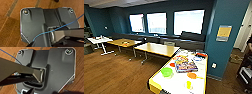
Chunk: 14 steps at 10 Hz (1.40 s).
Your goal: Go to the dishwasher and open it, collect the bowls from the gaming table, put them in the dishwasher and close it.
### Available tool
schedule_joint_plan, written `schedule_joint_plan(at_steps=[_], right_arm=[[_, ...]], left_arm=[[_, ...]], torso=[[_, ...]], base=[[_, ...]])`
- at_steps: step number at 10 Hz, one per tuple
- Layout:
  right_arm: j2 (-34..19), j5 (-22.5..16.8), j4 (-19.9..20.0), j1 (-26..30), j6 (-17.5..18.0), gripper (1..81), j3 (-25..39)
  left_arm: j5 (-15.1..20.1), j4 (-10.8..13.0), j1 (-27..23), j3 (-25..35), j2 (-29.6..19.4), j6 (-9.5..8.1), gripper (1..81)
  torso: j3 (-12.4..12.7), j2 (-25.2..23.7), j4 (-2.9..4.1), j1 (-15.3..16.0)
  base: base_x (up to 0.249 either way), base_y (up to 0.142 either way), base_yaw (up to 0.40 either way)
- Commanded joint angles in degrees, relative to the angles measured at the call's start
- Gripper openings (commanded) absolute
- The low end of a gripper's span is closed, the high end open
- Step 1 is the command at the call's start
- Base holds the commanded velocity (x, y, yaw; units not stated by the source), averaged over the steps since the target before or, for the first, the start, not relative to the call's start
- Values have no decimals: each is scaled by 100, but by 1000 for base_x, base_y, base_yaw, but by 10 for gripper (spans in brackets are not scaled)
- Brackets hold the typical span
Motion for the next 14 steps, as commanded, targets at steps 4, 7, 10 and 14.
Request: schedule_joint_plan(at_steps=[4, 7, 10, 14], right_arm=[[28, -267, -20, 258, -20, 811, 21], [28, -267, -20, 249, -20, 811, 21], [19, -267, -20, 240, -20, 811, 21], [19, -258, -20, 232, -20, 811, 21]], left_arm=[[267, -18, -275, -5, -14, 21, 811], [267, -18, -275, -5, -14, 21, 811], [267, -26, -275, -5, -14, 21, 811], [267, -26, -275, -5, -14, 21, 811]], torso=[[0, -2, 0, -5], [0, -2, 0, -2], [0, -2, 0, -2], [0, -2, 0, -2]], base=[[77, 78, 0], [81, 78, 0], [81, 78, 0], [79, 78, 0]])
